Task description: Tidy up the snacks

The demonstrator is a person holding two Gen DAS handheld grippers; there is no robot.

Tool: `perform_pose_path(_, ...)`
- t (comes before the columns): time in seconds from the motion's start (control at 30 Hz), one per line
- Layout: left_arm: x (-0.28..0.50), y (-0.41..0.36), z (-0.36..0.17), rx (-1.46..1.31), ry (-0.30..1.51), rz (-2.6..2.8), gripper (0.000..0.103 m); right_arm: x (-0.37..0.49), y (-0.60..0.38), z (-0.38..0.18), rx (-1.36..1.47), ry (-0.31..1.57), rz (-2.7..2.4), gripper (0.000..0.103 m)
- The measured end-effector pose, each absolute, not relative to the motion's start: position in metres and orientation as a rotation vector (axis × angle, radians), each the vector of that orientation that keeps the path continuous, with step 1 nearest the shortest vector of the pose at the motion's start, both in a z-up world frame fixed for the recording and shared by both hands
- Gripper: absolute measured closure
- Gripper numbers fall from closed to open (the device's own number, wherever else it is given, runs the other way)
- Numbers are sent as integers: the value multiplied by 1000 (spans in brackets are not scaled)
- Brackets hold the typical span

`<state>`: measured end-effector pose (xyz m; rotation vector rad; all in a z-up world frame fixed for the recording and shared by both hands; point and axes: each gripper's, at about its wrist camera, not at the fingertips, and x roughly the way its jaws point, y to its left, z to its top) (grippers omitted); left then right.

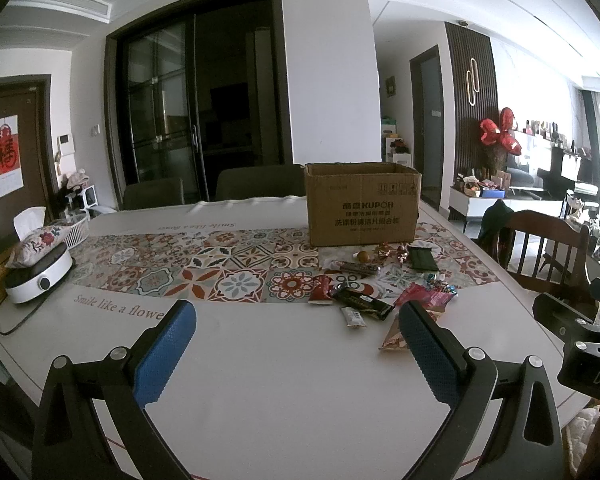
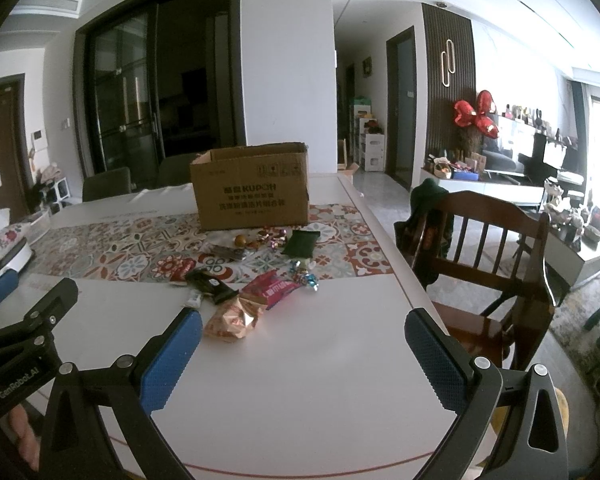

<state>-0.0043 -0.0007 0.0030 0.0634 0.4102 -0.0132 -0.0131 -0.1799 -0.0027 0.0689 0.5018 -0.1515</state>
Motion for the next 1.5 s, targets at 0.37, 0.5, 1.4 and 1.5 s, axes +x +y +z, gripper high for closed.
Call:
perform_pose_path(0.37,-4,-1,3,63,409,-13,0,-13,-179,-3,69,501,-151,1)
perform_pose_path(0.5,-4,-1,3,63,410,-14,0,-13,-179,-3,69,500,-151,1)
perform_pose_path(1.4,7,2,-8,57,461,-22,0,0,-173,-8,64,530,-120,1)
perform_pose_path(1.5,18,5,-12,66,471,-42,0,8,-170,-11,57,543,-98,1)
